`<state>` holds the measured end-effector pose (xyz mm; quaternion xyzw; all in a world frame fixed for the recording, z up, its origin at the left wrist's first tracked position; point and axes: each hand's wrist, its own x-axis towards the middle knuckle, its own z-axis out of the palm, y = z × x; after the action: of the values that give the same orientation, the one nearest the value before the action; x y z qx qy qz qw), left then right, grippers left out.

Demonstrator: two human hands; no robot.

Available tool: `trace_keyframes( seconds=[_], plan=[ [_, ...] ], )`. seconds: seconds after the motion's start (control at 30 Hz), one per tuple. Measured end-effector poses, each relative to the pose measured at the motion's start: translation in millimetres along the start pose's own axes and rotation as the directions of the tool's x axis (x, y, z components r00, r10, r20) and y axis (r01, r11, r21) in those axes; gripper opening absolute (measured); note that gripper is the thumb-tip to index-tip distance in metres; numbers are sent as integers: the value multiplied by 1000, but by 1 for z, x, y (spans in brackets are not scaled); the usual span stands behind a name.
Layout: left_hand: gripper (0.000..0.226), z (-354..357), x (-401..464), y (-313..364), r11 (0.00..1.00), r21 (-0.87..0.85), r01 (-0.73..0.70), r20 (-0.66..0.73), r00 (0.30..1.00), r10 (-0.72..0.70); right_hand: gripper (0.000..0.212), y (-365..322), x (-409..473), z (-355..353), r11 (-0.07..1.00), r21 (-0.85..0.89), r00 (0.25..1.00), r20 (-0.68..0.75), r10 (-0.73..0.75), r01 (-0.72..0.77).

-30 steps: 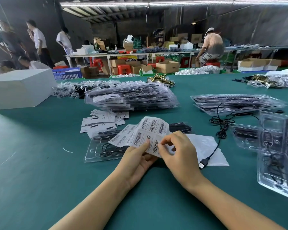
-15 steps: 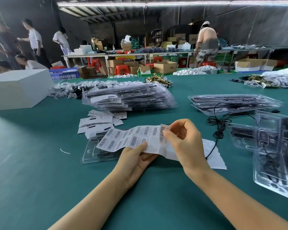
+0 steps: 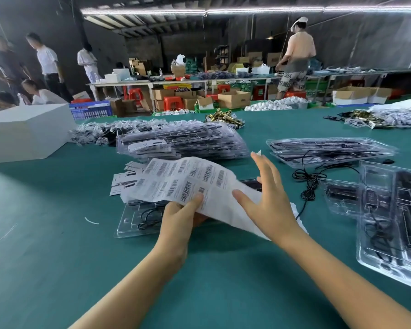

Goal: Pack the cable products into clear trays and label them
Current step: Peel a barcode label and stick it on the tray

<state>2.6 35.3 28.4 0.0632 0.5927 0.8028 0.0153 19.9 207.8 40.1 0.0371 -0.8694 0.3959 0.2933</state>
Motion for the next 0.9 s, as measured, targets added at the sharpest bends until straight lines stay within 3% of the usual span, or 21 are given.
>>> trace_keyframes(
  seconds=[0.1,0.17,0.3,0.37,0.5,0.57,0.67,0.73,0.77,0.83,0.9],
  plan=[
    [20,2,2,5,986,-131,108,46,994,-103,68,-6,1,-4,993,100,997,-32,73,-70],
    [33,4,0,4,970,-158,187,117,979,-169,74,-13,2,-7,956,234,983,-8,184,-177],
    [34,10,-9,2,974,-95,207,269,947,-175,74,-19,6,-14,786,527,939,73,337,-323],
    [33,14,-13,1,979,-25,202,308,933,-185,72,-16,5,-18,720,619,936,73,344,-313],
    [45,20,-18,3,970,0,243,240,942,-236,69,-21,8,-33,617,746,933,17,358,-251],
    [58,22,-18,4,933,-90,349,227,919,-322,67,-21,12,-42,564,804,935,-33,354,-185],
    [59,26,-17,15,795,-322,514,343,846,-408,69,-20,13,-42,477,863,933,-20,359,-165],
    [59,25,-13,16,767,-458,450,281,892,-355,73,-17,9,-34,528,818,931,22,364,-226],
    [59,23,-10,15,802,-462,379,206,925,-318,74,-15,6,-29,567,784,932,41,361,-254],
    [56,15,-7,12,930,-300,213,32,976,-213,76,-13,2,-23,674,676,933,58,356,-300],
    [63,6,-3,7,998,-2,63,-92,994,-63,74,-12,-1,-21,829,446,923,-17,385,-337]
  ],
)
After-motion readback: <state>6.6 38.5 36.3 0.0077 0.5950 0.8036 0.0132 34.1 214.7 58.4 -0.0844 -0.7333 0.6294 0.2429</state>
